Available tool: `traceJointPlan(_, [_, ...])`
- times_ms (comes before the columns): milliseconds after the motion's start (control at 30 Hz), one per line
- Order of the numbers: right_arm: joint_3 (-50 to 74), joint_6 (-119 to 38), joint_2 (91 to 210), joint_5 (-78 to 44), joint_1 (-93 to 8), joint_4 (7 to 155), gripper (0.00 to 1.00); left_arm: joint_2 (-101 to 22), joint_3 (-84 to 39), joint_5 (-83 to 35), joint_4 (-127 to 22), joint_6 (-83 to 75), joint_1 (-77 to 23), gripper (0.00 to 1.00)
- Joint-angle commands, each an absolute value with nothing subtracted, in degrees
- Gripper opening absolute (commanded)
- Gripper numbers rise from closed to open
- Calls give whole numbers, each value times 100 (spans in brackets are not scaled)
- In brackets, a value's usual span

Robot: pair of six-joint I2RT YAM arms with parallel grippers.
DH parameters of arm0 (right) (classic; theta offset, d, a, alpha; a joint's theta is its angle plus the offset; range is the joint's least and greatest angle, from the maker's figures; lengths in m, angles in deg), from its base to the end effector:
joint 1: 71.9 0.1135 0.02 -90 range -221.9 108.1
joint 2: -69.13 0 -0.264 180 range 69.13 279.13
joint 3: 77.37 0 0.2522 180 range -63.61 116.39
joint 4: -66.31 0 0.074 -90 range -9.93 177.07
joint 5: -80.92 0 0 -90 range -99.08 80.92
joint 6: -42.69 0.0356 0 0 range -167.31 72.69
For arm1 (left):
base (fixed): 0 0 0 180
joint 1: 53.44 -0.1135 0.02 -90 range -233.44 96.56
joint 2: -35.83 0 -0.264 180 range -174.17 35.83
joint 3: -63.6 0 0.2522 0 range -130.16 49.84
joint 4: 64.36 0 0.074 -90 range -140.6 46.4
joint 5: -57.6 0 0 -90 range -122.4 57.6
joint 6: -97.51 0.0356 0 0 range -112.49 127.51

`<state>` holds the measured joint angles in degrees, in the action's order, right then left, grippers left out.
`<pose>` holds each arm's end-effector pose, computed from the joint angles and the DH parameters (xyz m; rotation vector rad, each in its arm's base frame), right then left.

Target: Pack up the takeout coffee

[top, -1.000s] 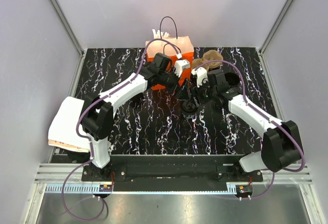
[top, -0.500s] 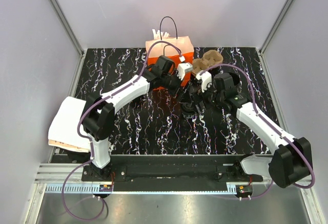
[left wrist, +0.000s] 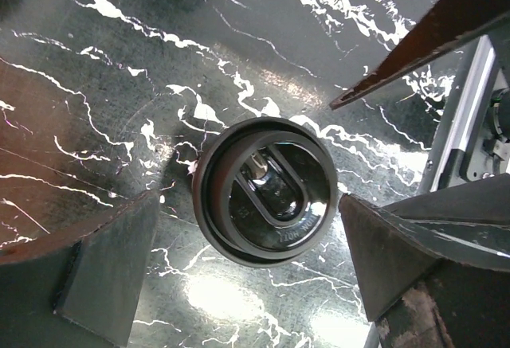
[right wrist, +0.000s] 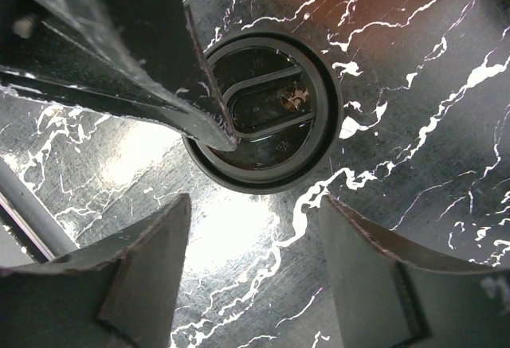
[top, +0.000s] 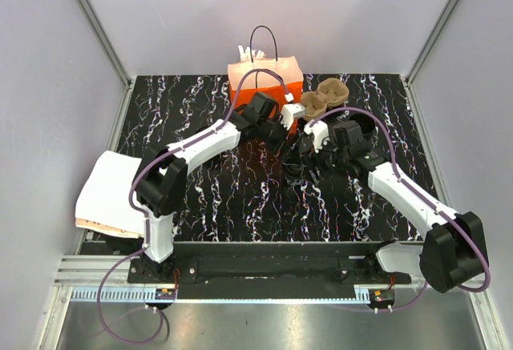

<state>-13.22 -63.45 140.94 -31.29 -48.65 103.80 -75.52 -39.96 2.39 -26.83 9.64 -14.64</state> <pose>0.2363 0.1162 0.2549 -0.9652 2.1351 0.5173 0.3291 -0.2906 0.2518 1.1258 2.1352 -1.0215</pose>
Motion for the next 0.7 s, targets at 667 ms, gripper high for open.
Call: traceJointPlan(667, [-1395, -6075, 14393, -3316, -4887, 9801, 53, -7843, -3954, 232, -3030, 979, -1398, 66])
